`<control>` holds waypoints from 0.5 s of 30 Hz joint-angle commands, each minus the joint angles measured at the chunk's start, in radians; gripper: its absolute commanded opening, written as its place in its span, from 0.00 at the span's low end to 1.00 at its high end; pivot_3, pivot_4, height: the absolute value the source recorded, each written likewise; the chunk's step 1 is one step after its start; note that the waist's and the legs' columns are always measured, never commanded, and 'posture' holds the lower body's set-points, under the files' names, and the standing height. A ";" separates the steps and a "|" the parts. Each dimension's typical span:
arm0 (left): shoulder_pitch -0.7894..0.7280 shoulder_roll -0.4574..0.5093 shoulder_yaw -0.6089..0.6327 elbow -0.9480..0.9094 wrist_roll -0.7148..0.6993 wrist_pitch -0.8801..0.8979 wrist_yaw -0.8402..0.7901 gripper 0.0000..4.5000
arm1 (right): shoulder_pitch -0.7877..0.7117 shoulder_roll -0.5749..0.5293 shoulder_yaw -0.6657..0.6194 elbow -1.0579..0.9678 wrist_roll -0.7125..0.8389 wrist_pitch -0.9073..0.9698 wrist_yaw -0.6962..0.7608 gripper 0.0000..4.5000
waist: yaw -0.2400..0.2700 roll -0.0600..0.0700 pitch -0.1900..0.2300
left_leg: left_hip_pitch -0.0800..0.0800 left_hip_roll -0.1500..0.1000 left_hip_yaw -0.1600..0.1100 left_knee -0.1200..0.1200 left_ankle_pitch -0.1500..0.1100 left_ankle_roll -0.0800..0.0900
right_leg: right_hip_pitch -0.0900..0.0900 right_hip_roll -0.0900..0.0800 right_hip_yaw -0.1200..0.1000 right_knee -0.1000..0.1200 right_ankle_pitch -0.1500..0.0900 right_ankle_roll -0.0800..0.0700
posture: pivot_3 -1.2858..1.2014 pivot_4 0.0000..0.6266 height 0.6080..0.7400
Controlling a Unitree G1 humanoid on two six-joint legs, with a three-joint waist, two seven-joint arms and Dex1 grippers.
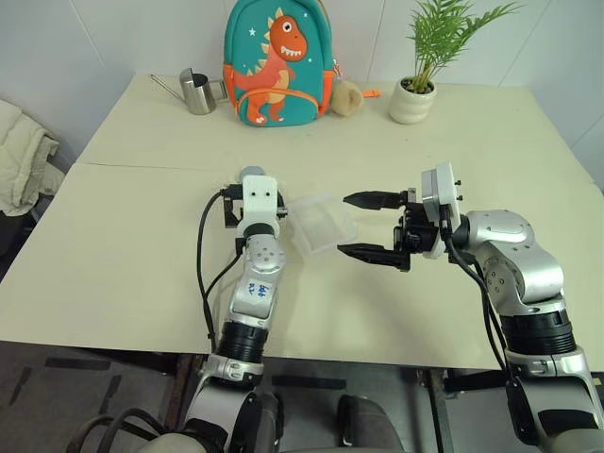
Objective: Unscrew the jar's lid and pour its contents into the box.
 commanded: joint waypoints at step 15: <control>-0.043 -0.021 0.031 0.023 -0.009 -0.002 0.075 0.43 | 0.002 0.017 0.001 -0.007 0.008 -0.006 -0.003 1.00 | -0.004 0.000 0.000 | 0.000 0.000 0.000 0.001 0.000 0.000 | 0.000 0.000 0.000 0.002 0.000 0.000 | 0.52 0.24 1.00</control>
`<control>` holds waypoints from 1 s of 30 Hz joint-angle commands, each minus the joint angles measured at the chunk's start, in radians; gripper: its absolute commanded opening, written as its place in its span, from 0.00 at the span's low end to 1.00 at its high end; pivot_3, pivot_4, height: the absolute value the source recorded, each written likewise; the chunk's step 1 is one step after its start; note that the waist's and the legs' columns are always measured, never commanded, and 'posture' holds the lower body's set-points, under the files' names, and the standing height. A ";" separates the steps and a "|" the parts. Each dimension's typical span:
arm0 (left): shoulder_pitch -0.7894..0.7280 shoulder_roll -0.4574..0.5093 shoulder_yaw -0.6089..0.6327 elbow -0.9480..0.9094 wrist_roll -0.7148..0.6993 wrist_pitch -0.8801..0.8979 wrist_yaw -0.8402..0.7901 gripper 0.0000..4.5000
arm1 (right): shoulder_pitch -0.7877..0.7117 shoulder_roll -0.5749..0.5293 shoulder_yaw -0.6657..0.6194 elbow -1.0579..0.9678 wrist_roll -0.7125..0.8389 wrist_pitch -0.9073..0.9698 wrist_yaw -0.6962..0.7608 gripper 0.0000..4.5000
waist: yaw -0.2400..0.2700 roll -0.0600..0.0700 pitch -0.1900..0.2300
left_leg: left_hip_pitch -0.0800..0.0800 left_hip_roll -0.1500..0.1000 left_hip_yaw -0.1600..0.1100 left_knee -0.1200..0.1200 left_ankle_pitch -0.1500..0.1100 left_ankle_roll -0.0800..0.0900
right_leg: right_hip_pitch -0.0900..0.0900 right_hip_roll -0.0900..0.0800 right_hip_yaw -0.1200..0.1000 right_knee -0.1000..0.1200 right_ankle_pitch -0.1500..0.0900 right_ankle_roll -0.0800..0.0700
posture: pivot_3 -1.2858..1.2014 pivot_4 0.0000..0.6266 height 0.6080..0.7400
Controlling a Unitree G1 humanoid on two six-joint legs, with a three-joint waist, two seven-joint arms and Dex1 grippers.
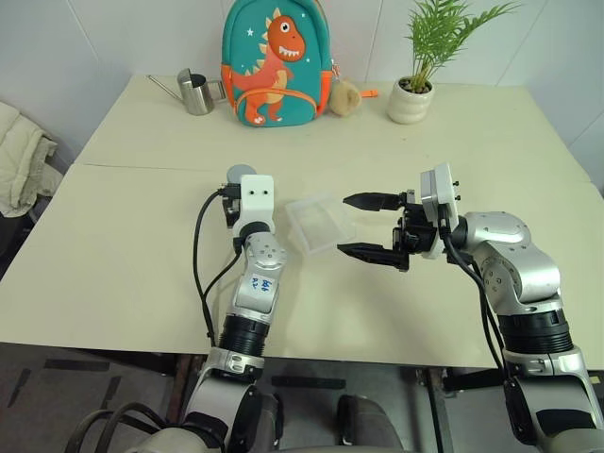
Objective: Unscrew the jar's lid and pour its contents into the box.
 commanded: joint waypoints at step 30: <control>0.208 0.654 0.225 -0.449 -0.825 0.111 -1.282 0.43 | -0.037 0.129 0.037 -0.126 0.050 0.157 -0.223 1.00 | -0.008 0.000 0.000 | -0.001 0.002 -0.001 0.005 -0.001 0.000 | 0.000 0.000 0.001 -0.002 0.000 -0.001 | 0.52 0.24 1.00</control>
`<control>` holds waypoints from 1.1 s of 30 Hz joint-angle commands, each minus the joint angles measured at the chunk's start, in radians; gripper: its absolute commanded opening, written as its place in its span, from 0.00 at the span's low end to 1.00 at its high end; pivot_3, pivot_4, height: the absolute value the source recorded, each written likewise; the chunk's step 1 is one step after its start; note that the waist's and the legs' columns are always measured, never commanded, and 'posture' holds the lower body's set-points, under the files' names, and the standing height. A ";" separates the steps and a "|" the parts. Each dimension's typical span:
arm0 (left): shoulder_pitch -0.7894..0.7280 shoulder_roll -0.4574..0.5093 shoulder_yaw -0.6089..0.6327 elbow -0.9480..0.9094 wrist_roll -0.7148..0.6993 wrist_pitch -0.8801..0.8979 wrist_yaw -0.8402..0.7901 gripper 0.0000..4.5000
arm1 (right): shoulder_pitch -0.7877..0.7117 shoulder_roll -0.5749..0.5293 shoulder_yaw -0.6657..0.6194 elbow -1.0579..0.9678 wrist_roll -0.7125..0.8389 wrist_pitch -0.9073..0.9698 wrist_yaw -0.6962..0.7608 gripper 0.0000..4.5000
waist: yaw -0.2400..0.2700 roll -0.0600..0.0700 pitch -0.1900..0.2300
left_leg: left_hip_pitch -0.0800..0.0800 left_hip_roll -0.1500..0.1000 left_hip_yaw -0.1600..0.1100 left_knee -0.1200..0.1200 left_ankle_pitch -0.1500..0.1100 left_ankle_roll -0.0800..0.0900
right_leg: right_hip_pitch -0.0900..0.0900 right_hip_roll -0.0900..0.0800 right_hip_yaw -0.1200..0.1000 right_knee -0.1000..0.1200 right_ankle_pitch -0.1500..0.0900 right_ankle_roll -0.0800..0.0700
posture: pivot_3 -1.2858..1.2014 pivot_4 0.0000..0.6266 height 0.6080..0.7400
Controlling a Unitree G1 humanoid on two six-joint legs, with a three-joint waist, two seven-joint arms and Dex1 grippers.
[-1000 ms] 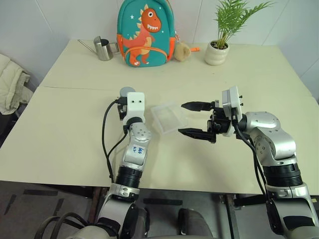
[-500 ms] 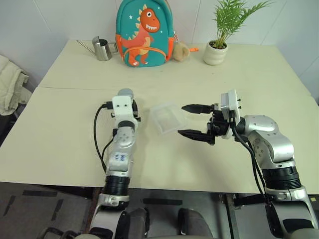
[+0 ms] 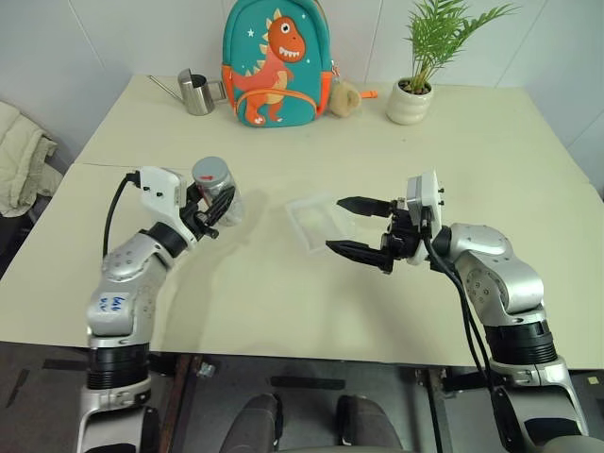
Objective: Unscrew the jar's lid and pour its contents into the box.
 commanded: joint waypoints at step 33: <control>-0.021 0.098 -0.152 -0.114 -0.121 0.078 -0.312 0.43 | -0.268 0.241 0.159 0.017 -0.059 0.140 -0.178 0.70 | -0.025 0.000 0.000 | 0.000 -0.001 0.000 -0.009 0.000 0.000 | -0.005 0.000 0.000 0.006 -0.001 -0.001 | 0.52 0.24 1.00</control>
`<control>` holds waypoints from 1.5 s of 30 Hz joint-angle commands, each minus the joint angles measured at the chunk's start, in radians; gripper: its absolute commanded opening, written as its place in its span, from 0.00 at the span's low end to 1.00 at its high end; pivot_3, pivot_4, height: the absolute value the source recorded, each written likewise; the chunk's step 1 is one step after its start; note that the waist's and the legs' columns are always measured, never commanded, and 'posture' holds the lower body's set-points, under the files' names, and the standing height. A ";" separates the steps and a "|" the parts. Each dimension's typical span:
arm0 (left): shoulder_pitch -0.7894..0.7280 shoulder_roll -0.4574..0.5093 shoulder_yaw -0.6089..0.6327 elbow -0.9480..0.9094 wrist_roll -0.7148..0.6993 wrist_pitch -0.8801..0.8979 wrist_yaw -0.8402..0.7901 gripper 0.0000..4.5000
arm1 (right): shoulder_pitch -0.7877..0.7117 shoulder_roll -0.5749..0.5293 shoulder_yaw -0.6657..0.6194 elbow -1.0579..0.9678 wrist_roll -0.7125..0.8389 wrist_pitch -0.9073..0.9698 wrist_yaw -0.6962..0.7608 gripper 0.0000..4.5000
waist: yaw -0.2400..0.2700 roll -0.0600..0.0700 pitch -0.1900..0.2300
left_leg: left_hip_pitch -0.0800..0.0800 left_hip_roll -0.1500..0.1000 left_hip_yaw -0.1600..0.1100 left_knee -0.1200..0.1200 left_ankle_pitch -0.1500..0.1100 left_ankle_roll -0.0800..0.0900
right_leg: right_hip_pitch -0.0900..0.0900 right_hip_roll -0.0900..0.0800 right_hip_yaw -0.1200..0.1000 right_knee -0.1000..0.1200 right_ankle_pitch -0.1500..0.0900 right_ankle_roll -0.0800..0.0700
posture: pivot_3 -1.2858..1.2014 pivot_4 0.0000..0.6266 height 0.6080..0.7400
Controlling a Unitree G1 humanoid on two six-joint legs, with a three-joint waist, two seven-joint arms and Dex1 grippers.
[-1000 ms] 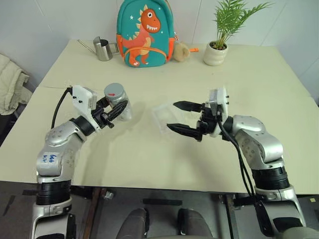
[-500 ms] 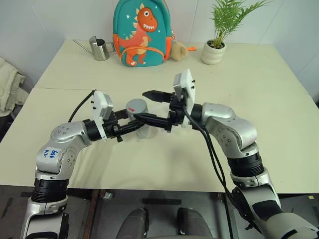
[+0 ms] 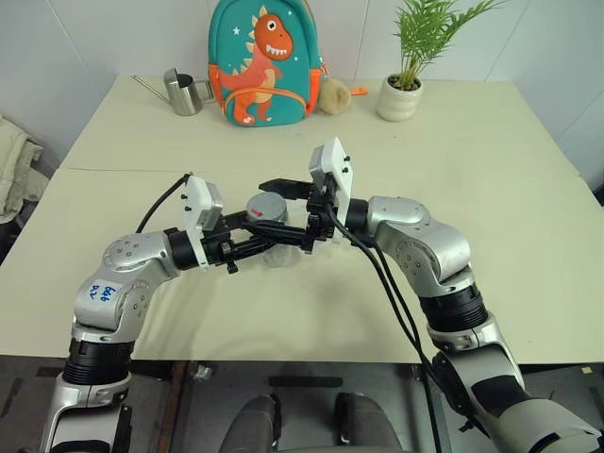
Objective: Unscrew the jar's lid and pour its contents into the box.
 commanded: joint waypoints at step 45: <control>-0.042 0.064 0.026 -0.008 -0.058 0.033 -0.098 0.43 | -0.207 -0.084 -0.019 0.217 -0.015 -0.208 0.462 0.99 | 0.000 0.000 0.000 | 0.000 0.001 0.000 -0.002 0.000 -0.001 | 0.000 0.000 -0.001 -0.001 0.000 0.000 | 0.52 0.24 1.00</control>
